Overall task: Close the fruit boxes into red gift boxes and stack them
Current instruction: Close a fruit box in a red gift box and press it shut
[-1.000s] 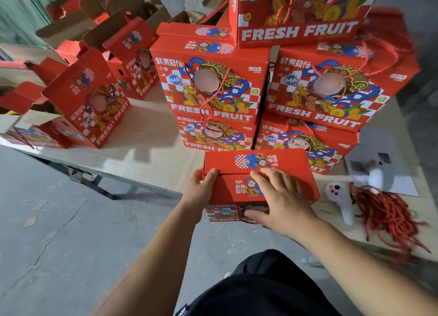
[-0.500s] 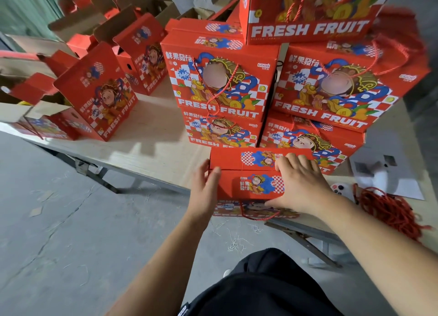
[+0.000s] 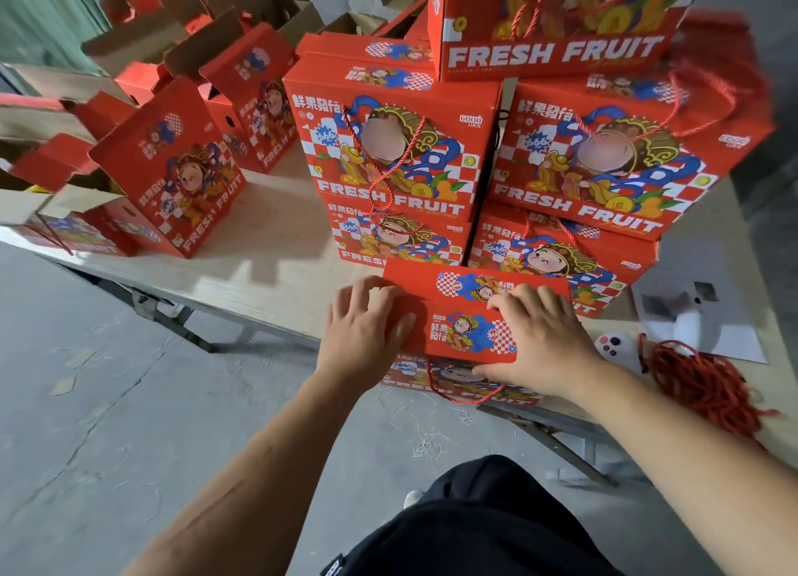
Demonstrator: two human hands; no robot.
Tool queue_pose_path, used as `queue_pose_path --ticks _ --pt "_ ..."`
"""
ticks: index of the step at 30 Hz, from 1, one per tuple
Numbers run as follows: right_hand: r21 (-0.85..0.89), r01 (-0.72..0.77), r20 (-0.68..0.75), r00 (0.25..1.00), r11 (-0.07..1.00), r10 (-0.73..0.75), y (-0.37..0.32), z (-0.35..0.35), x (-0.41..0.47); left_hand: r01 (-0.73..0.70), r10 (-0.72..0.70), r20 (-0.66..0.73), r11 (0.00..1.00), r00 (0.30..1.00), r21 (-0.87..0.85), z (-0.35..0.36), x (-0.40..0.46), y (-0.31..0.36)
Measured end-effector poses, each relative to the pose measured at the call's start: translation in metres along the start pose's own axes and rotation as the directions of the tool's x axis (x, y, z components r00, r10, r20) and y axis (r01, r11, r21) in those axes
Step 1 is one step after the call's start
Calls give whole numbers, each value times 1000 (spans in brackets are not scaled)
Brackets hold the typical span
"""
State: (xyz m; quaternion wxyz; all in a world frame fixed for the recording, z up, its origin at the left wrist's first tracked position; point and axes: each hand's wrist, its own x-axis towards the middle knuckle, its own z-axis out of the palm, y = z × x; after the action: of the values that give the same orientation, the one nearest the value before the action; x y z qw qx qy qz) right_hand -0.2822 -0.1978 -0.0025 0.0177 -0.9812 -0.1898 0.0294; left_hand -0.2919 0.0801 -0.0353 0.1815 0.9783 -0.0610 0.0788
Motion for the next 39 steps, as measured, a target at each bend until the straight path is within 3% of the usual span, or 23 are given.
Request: queue_pose_path --ticks 5,8,12,16,21,24,28,32,33,35,36,37,38,39 --pt "83 22 68 997 996 -27 7 -1 10 -135 138 -10 982 990 133 -8 26 4" --pt "89 15 116 993 996 -26 9 0 12 -191 174 123 970 977 149 -15 46 3" --pt "32 -6 154 988 999 1 8 7 13 -140 97 288 981 953 135 -10 59 5" --pt "49 -70 120 991 996 63 3 18 11 -101 60 234 981 970 168 1 56 10" --pt "134 -85 159 985 987 63 4 17 17 -310 279 260 947 925 87 -1 50 8" --pt "140 -129 96 989 982 116 9 22 11 -326 295 288 943 911 65 4 27 14" --pt "103 -152 121 983 983 139 16 26 13 -362 281 360 914 890 183 12 15 10" --pt "168 -298 112 953 940 282 34 2 36 -533 446 374 828 813 172 6 37 -7" --pt "169 -347 117 936 922 331 35 -2 39 -533 454 338 824 825 194 5 38 -11" --pt "139 -434 136 899 890 417 35 -3 39 -333 295 202 925 934 184 8 33 -13" --pt "129 -487 180 868 864 462 34 -2 39 -134 119 153 986 981 97 12 27 -10" --pt "139 -543 245 829 828 502 34 -2 40 91 -79 150 993 986 -75 19 21 0" --pt "172 -600 323 784 781 531 32 -5 44 276 -223 196 910 955 -309 28 14 13" --pt "235 -648 395 745 725 538 30 -8 48 390 -275 283 743 919 -543 39 7 27"
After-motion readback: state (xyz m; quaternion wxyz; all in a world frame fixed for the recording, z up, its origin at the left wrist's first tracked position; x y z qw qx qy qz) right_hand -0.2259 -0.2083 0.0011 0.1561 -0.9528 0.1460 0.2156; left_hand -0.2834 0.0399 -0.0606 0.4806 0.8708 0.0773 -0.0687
